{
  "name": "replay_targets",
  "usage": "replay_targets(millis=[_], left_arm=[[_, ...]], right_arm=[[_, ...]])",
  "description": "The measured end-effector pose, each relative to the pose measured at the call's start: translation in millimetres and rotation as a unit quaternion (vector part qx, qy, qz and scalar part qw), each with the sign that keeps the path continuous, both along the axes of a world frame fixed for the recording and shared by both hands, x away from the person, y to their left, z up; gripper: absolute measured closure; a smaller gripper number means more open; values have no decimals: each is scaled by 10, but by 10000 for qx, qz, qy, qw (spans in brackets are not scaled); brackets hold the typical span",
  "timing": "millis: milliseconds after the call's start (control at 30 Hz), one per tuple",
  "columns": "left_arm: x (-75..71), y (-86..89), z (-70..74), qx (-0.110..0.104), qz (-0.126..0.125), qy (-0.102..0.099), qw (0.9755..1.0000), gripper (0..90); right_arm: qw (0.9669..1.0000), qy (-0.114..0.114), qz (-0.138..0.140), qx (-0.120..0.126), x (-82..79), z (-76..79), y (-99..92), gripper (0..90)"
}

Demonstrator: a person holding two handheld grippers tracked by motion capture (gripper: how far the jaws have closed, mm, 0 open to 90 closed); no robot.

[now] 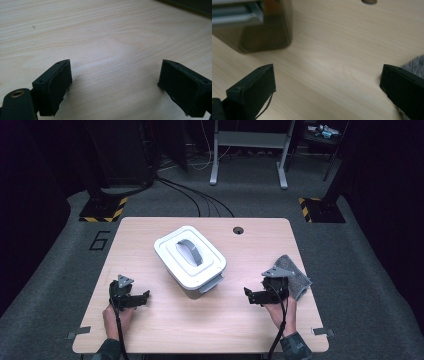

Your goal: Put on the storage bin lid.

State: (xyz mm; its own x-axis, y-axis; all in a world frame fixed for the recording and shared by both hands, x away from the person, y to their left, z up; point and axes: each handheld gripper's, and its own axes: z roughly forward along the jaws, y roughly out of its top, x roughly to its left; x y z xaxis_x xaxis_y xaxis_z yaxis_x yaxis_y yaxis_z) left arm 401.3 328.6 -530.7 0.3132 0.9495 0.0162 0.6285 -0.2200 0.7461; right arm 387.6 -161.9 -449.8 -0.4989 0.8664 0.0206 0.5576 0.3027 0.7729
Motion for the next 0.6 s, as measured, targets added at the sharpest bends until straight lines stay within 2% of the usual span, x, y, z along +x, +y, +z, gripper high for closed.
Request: replay_targets(millis=[200, 333, 500, 567, 600], left_arm=[[0, 1, 0, -3, 0, 3, 10000, 109], [0, 0, 0, -2, 2, 1, 10000, 110], [-1, -1, 0, 1, 2, 0, 10000, 110], [-1, -1, 0, 1, 4, 2, 10000, 109], [-1, 0, 0, 3, 3, 1, 10000, 109]], right_arm=[[9994, 278, -211, -79, -45, -415, -142, 0], [9987, 322, -328, -236, -74, -624, -220, 0], [9979, 375, -433, -296, -93, -782, -279, 0], [9981, 262, -478, -302, -107, -774, -283, 0], [9978, 287, -515, -293, -105, -774, -286, 0]])
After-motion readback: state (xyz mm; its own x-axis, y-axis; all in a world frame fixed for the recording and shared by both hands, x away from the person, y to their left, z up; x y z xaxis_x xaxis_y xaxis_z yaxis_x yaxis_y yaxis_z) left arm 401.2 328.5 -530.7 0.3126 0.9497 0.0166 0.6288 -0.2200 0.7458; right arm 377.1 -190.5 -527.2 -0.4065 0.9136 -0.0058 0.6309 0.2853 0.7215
